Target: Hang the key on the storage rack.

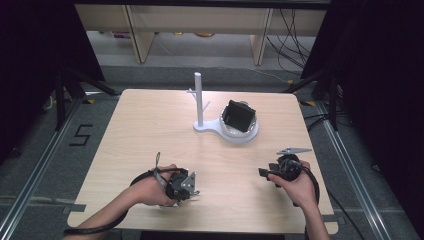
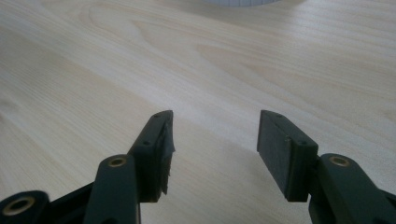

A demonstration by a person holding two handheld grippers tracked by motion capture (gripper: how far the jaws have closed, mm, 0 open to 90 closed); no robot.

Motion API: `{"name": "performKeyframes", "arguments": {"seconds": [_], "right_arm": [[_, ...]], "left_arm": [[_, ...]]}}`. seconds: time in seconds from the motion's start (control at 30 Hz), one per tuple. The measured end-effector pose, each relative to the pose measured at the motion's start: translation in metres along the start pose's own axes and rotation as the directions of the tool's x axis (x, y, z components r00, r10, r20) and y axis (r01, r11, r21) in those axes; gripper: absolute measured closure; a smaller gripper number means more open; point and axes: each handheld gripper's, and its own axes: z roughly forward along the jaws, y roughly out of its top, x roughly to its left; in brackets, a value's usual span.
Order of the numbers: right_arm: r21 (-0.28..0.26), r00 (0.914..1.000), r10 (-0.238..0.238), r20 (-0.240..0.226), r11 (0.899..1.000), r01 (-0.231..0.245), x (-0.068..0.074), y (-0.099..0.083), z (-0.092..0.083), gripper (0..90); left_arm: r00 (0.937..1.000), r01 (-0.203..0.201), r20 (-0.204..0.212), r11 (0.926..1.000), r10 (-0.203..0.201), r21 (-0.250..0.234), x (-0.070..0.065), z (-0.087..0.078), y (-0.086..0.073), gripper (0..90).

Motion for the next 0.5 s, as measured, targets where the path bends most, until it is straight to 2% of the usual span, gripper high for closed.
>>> {"name": "performKeyframes", "arguments": {"seconds": [0.03,0.1,0.13,0.17,0.2,0.27,0.3,0.37,0.4,0.5], "right_arm": [[0.001,1.0000,-0.001,0.005,1.000,0.001,0.000,0.000,0.000,46.8],[0.013,0.9999,0.009,0.013,1.000,-0.010,0.001,-0.001,0.000,46.9],[0.014,0.9999,0.012,0.012,1.000,-0.012,0.001,-0.001,0.000,46.8],[0.012,0.9999,0.010,0.013,1.000,-0.010,0.001,-0.001,0.000,46.8],[0.013,0.9998,0.010,0.016,1.000,-0.010,0.001,-0.001,0.000,46.8],[0.019,0.9996,0.022,0.016,1.000,-0.022,0.002,0.000,0.000,46.8],[0.018,0.9996,0.021,0.016,1.000,-0.022,0.002,0.000,0.000,46.8],[0.022,0.9994,0.026,0.024,0.999,-0.026,0.002,0.000,-0.001,46.8],[0.019,0.9996,0.023,0.018,1.000,-0.023,0.002,-0.001,-0.001,46.8],[0.009,0.9999,0.011,0.010,1.000,-0.011,0.001,-0.001,-0.001,46.8]], "left_arm": [[0.9994,0.032,-0.015,0.9983,-0.032,-0.050,-0.002,-0.001,-0.002,83.2],[0.9976,0.052,-0.040,0.9934,-0.057,-0.102,-0.002,-0.005,-0.006,83.2],[0.9959,0.061,-0.059,0.9894,-0.069,-0.132,-0.002,-0.007,-0.008,83.2],[0.9947,0.045,-0.085,0.9885,-0.057,-0.144,-0.001,-0.009,-0.010,83.3],[0.9921,0.063,-0.096,0.9826,-0.081,-0.174,-0.002,-0.011,-0.012,83.2],[0.9862,0.067,-0.134,0.9736,-0.098,-0.218,-0.002,-0.015,-0.016,83.2],[0.9835,0.079,-0.140,0.9679,-0.114,-0.239,-0.003,-0.016,-0.018,83.3],[0.9723,0.104,-0.171,0.9507,-0.159,-0.292,-0.003,-0.017,-0.022,83.3],[0.9690,0.109,-0.180,0.9471,-0.169,-0.302,-0.003,-0.018,-0.024,83.2],[0.9471,0.139,-0.219,0.9151,-0.235,-0.378,-0.002,-0.022,-0.029,83.3]]}}
